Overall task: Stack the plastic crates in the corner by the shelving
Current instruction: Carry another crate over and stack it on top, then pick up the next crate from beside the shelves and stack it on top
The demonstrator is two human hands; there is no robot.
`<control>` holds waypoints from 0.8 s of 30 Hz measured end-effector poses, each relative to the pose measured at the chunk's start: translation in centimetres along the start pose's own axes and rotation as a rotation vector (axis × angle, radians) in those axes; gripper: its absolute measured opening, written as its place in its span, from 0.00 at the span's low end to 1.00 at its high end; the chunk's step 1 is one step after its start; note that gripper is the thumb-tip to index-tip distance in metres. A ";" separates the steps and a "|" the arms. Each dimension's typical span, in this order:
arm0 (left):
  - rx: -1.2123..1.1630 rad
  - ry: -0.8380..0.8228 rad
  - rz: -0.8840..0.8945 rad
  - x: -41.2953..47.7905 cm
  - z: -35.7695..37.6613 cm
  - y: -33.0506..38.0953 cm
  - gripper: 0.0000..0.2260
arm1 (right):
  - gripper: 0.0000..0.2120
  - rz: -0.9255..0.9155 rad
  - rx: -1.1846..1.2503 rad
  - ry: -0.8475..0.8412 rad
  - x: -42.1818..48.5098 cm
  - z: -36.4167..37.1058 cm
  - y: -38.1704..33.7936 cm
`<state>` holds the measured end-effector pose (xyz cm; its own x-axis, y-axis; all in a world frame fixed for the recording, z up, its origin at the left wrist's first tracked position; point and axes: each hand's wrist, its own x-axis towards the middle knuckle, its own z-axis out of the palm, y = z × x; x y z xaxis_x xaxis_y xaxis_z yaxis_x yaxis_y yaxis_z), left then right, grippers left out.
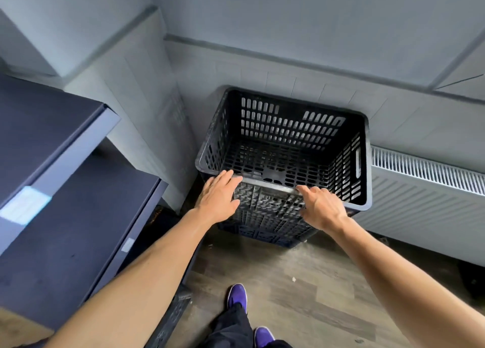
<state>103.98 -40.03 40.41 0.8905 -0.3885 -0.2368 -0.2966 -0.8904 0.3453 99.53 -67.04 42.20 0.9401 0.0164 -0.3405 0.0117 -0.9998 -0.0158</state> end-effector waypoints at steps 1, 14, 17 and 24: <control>-0.020 0.008 -0.005 -0.8 -0.1 0.4 0.30 | 0.33 -0.018 0.010 0.019 -0.7 -0.3 -0.2; -0.240 0.105 -0.226 -15.8 3.7 4.0 0.25 | 0.28 -0.306 0.116 -0.076 -8.9 0.3 -4.8; -0.289 0.106 -0.347 -20.6 6.5 4.0 0.25 | 0.27 -0.398 0.102 -0.144 -10.6 2.4 -7.2; -0.428 0.107 -0.658 -31.6 11.6 2.6 0.23 | 0.26 -0.646 0.005 -0.293 -14.0 7.0 -13.5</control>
<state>71.07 -32.87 38.24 0.8718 0.2303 -0.4324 0.4412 -0.7525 0.4889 83.78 -53.71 40.61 0.6151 0.6094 -0.5003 0.5339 -0.7888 -0.3044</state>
